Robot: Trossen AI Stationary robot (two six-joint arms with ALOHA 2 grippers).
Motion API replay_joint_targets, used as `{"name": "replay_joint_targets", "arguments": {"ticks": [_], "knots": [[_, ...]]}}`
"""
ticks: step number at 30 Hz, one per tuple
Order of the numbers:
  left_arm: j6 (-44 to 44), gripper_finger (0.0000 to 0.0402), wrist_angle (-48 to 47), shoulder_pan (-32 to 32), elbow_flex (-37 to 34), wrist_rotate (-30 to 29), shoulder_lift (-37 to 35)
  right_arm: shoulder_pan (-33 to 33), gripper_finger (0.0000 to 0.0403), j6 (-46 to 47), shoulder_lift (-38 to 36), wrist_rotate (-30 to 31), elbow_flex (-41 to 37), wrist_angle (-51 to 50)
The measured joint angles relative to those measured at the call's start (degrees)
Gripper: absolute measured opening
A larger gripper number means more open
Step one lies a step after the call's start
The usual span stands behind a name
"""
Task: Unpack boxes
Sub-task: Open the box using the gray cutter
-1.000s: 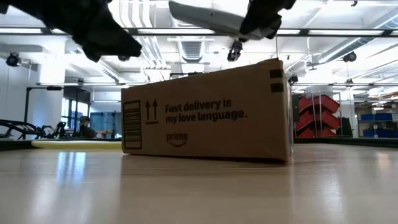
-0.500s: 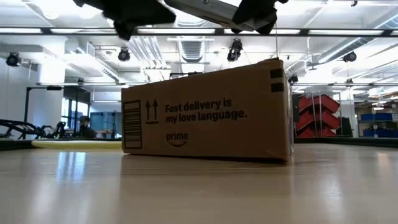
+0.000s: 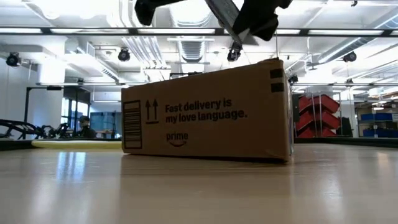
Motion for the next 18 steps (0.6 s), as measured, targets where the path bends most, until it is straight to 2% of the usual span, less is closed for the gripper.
{"name": "replay_joint_targets", "arguments": {"ticks": [3, 6, 9, 13, 18], "knots": [[0.75, 0.0002, 1.94, 0.82, 0.61, 2.86, 0.07, -0.28, 0.0038, 0.71, 0.99, 0.09, -0.02, 0.11], [0.67, 0.0002, -1.57, 1.11, 0.69, 2.87, 0.07, -0.39, 0.0036, 0.75, 1.14, 0.34, -0.02, -0.13], [-1.89, 0.0002, -12.39, 1.04, 0.46, 0.68, -1.69, -0.30, 0.0036, 2.21, -1.05, 1.26, -0.02, -3.70], [-8.30, 0.0002, -26.13, -0.59, 0.29, -5.85, -7.40, -0.13, 0.0036, 5.56, -6.51, 4.81, -0.02, -12.43], [-22.75, 0.0002, -43.16, -1.98, -4.10, -9.83, -12.81, -1.03, 0.0036, 10.75, -12.26, 11.79, -0.02, -29.07]]}}
